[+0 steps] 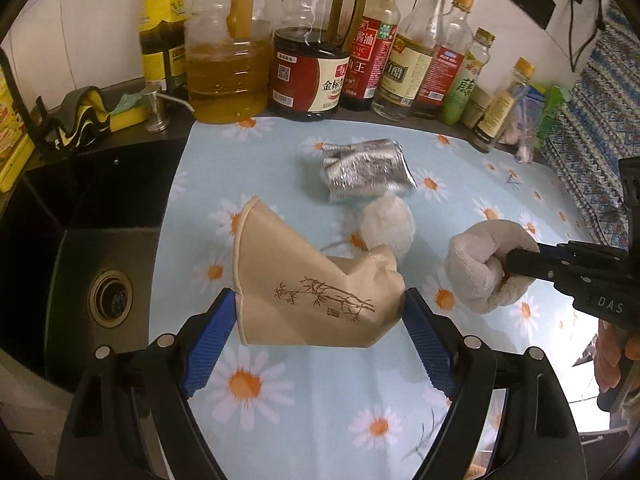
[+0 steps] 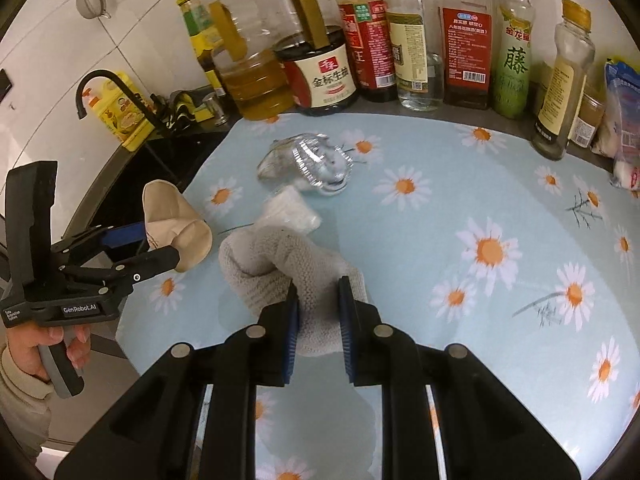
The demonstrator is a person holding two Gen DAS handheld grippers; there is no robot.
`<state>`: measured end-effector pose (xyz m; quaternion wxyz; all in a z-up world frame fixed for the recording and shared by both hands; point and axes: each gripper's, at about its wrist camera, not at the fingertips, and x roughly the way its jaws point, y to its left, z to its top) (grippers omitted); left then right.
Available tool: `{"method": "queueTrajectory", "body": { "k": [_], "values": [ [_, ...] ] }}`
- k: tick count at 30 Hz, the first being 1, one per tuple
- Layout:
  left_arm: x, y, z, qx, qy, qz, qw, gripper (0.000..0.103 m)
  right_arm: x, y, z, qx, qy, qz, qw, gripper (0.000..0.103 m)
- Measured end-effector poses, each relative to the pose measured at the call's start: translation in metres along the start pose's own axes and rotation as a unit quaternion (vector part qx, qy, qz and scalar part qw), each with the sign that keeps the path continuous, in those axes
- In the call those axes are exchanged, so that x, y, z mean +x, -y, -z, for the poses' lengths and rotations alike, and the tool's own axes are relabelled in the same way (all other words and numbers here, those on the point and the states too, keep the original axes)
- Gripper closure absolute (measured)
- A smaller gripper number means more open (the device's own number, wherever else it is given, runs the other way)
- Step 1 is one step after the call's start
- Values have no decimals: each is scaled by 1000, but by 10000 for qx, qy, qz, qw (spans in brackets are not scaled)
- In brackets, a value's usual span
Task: Collect trash
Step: 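Lift the paper cup and towel and carry both over the black bin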
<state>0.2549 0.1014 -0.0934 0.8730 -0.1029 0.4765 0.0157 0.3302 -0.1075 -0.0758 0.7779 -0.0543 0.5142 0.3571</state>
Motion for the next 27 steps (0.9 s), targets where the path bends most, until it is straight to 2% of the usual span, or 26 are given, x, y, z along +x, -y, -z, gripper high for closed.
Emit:
{"method": "queueTrajectory", "body": {
  "k": [27],
  "values": [
    [-81, -5, 123, 209, 2, 606, 9979, 22, -42, -87, 121, 395, -36, -6, 9992, 83]
  ]
}}
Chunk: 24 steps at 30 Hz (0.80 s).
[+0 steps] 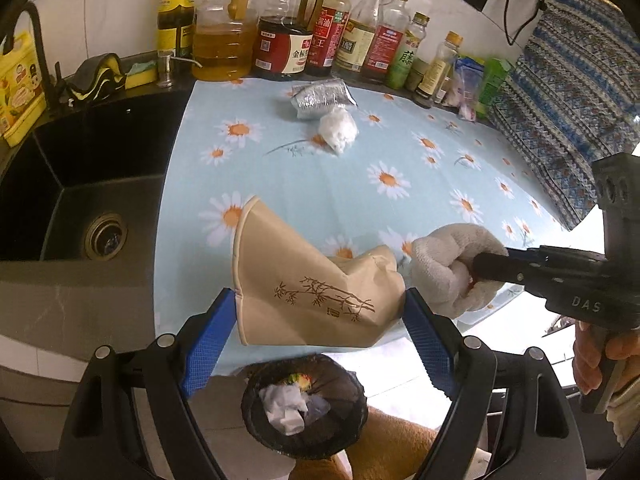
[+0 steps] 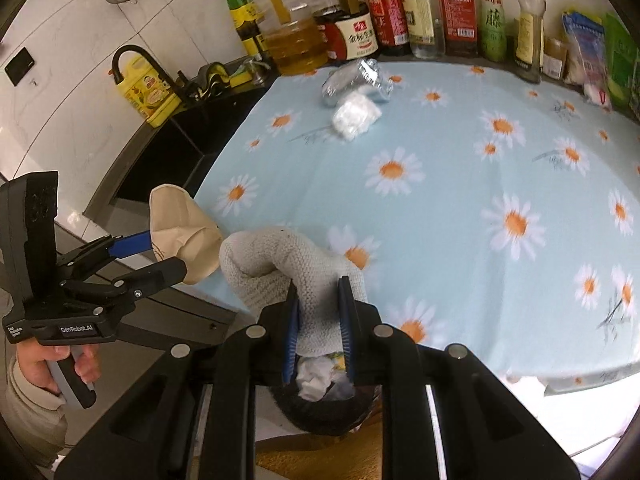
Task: Collect trash
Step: 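Lift the paper cup and towel and carry both over the black bin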
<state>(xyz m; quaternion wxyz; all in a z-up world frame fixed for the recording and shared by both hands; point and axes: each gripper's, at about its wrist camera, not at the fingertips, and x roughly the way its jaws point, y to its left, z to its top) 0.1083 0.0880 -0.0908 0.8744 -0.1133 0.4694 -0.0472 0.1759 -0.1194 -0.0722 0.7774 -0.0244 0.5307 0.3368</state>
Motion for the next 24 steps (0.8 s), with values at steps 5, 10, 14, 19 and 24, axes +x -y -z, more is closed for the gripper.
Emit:
{"method": "queueTrajectory", "body": {
  "k": [5, 10, 14, 19, 24],
  "values": [
    [-12, -4, 22, -63, -11, 78, 9999, 22, 3, -14, 22, -24, -112, -5, 9999, 83],
    [-16, -8, 48, -180, -120, 177, 9996, 22, 4, -25, 41, -9, -196, -52, 9998, 83],
    [-16, -12, 68, -307, -206, 242, 9990, 22, 7, -29, 54, -4, -290, -71, 9996, 83],
    [-9, -15, 87, -434, -382, 311, 9978, 22, 18, -33, 70, 11, -494, -71, 9988, 83],
    [7, -19, 108, -558, -687, 315, 9956, 22, 32, -30, 85, 108, -713, -61, 9974, 82]
  ]
}}
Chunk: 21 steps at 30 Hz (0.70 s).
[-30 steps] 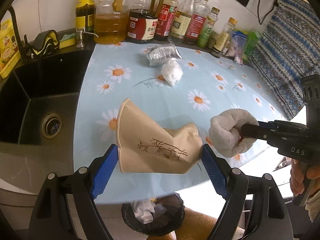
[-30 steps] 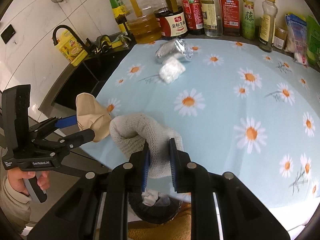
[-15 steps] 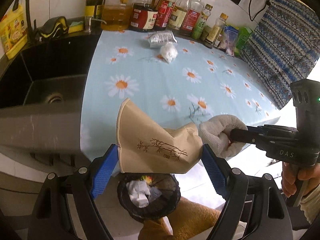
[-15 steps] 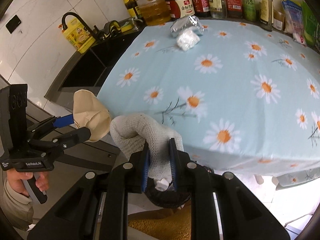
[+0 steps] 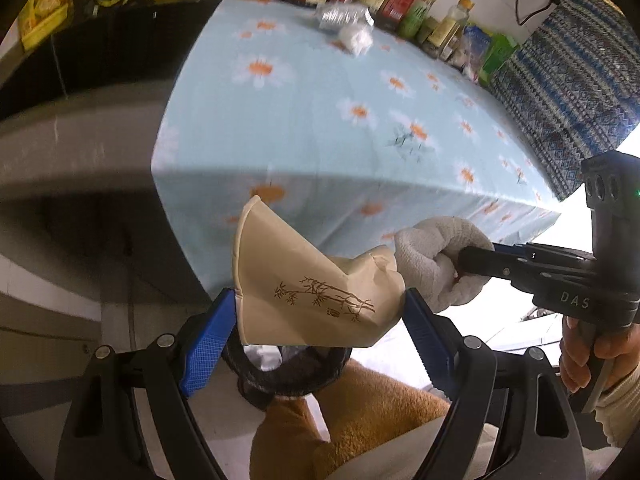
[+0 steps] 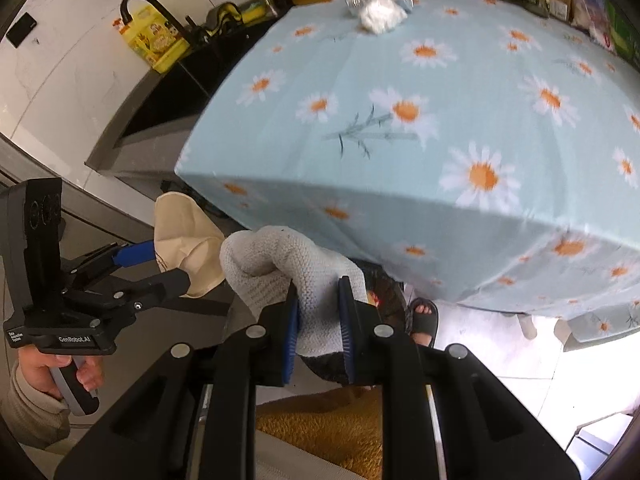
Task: Collect trash
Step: 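Lift the paper cup and towel and carry both over the black bin, then open the left tool and the right tool to drop cup and towel into the bin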
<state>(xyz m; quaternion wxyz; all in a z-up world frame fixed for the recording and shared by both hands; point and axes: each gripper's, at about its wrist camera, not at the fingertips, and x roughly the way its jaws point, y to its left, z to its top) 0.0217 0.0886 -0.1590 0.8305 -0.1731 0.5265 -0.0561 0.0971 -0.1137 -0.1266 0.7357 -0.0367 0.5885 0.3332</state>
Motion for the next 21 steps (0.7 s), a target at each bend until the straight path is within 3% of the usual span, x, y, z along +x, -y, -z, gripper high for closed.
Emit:
{"method": "queueTrajectory", "body": {
  "k": [9, 21],
  "values": [
    [43, -12, 26, -248, -572, 41, 9980, 22, 33, 13, 13, 219, -423, 14, 9989, 81],
    [86, -19, 49, -257, -1202, 46, 9924, 22, 63, 21, 16, 418, -645, -66, 9970, 81]
  ]
}}
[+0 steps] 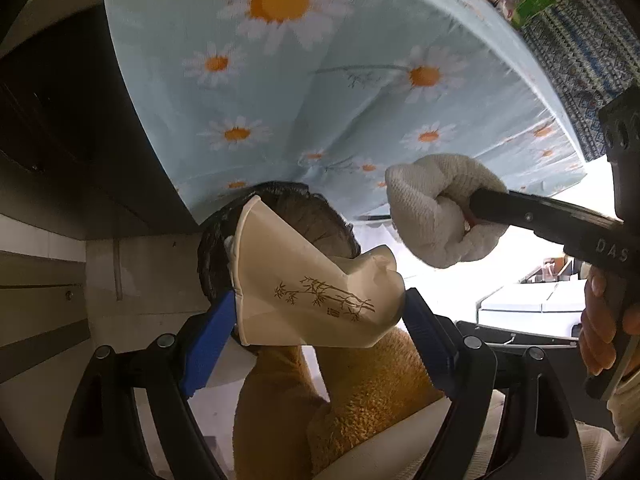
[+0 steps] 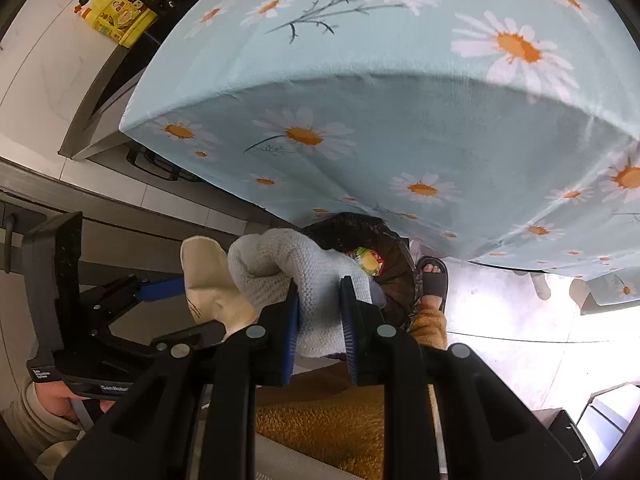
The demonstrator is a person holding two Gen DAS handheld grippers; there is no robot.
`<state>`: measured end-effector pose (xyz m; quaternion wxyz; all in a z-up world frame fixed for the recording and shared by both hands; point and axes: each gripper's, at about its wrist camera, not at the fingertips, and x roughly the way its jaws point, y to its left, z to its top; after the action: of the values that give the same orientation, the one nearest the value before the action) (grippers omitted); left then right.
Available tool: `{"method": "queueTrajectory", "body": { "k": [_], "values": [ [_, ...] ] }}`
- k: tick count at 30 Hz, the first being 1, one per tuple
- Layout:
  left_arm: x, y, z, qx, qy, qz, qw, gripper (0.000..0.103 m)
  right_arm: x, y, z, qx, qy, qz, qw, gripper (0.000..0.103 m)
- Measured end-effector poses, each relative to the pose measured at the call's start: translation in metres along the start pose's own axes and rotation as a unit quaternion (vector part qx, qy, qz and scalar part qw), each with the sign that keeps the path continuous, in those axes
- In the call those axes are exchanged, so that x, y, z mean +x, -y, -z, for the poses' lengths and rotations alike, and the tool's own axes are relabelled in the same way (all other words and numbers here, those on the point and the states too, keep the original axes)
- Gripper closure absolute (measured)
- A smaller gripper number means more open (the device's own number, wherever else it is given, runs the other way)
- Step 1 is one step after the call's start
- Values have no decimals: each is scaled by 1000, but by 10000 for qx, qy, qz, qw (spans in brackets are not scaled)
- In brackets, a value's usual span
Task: Collect trash
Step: 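Open the left tool and the right tool to drop cup and towel into the bin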
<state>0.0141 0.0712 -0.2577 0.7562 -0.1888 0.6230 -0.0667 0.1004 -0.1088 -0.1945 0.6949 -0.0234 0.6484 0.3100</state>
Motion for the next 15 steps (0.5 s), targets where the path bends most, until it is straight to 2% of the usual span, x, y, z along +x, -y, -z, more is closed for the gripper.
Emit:
{"method": "queueTrajectory", "body": {
  "k": [8, 11, 13, 15],
  "values": [
    [6, 1, -2, 14, -118, 23, 9999, 22, 9, 5, -1, 78, -65, -21, 9999, 80],
    [7, 3, -4, 55, -111, -19, 9999, 21, 8, 7, -3, 220, -31, -132, 9997, 61],
    [8, 5, -5, 89, -147, -79, 9998, 20, 6, 9, -5, 289, 11, -179, 9994, 61],
    [9, 5, -7, 102, -138, -130, 9998, 13, 4, 10, -8, 304, 40, -180, 9994, 61]
  ]
}}
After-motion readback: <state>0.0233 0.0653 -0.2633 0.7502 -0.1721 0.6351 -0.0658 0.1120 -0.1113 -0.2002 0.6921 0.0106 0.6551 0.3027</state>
